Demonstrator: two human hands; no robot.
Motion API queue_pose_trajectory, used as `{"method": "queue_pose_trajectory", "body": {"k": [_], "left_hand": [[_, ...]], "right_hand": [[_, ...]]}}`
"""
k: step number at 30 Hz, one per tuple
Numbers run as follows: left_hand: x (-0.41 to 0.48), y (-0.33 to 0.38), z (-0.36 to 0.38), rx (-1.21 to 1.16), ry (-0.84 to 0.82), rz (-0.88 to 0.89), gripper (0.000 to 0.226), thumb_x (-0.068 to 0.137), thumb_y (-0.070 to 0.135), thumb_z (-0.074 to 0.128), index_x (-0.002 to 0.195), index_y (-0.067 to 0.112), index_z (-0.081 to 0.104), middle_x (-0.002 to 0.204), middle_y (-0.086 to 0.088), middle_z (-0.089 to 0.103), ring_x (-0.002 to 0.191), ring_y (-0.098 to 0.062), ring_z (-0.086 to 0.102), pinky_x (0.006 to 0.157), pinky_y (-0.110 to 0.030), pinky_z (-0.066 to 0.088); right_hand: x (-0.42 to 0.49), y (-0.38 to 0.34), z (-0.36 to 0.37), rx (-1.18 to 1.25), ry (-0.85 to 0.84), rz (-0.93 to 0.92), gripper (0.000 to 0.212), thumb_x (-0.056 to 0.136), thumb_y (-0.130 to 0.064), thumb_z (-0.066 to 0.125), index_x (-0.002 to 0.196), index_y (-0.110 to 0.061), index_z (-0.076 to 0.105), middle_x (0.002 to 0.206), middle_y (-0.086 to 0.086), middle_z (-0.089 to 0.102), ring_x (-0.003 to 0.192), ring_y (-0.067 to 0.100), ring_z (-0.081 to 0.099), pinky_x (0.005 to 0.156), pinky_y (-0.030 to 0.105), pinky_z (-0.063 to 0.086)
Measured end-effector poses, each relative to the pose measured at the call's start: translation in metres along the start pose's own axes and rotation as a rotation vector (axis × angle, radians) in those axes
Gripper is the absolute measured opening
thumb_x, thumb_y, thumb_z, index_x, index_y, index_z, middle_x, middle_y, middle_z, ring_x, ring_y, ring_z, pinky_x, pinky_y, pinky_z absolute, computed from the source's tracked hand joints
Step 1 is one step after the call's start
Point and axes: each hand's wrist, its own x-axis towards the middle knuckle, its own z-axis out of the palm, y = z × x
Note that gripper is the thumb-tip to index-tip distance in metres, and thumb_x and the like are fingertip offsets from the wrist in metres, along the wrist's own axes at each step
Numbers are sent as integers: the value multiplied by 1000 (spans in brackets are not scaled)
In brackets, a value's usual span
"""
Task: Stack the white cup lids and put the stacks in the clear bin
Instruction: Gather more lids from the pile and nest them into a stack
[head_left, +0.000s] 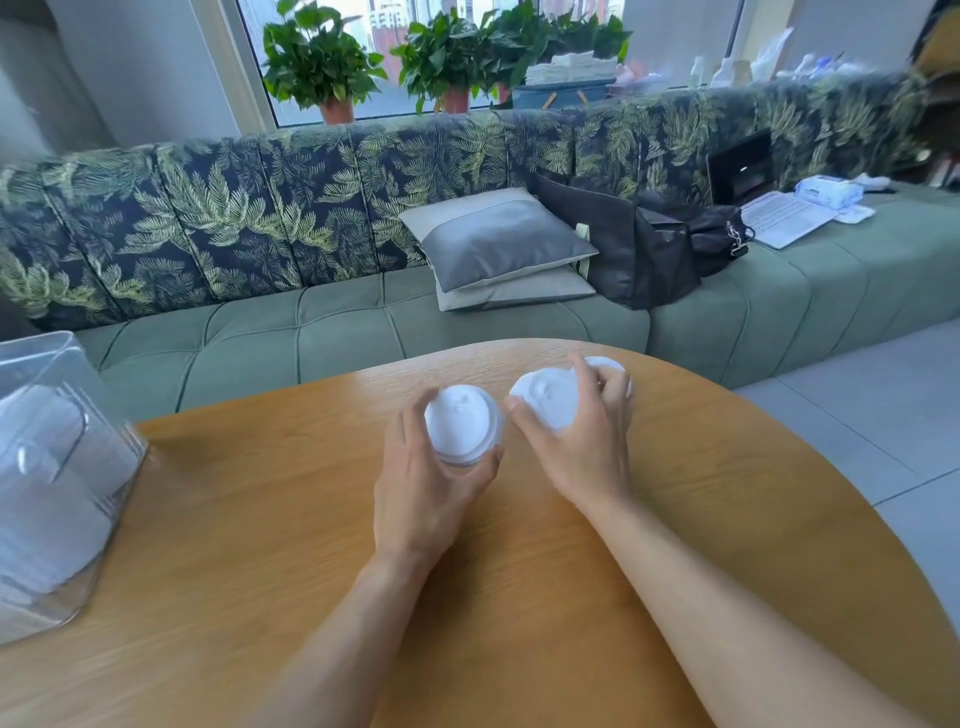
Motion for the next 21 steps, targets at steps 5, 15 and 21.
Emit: {"method": "queue_pose_trajectory", "body": {"k": [5,15,21], "left_hand": [[-37,8,-22,-23,0,-22,87,71,68,74,144,43,33,131,32,39,128,-2,47,87,-23,40],[-133,28,-87,-28,-21,-92,88,71,70,76,144,46,32,137,31,42,125,8,45,79,-3,35],[-178,38,-113,-26,0,-120,88,72,64,78,145,44,33,134,37,40,128,8,44,77,2,37]], "right_hand": [[-42,-19,-21,201,-62,71,73,69,-66,83,123,-34,45,121,-14,39,105,-4,43,85,14,36],[-141,-69,-55,395,-91,395,59,81,-80,58,113,-30,56,106,-20,64,100,-1,60,76,13,43],[-177,-82,-69,688,-164,696,22,103,-41,58,107,-20,64,107,-2,70,101,16,63,91,36,50]]}}
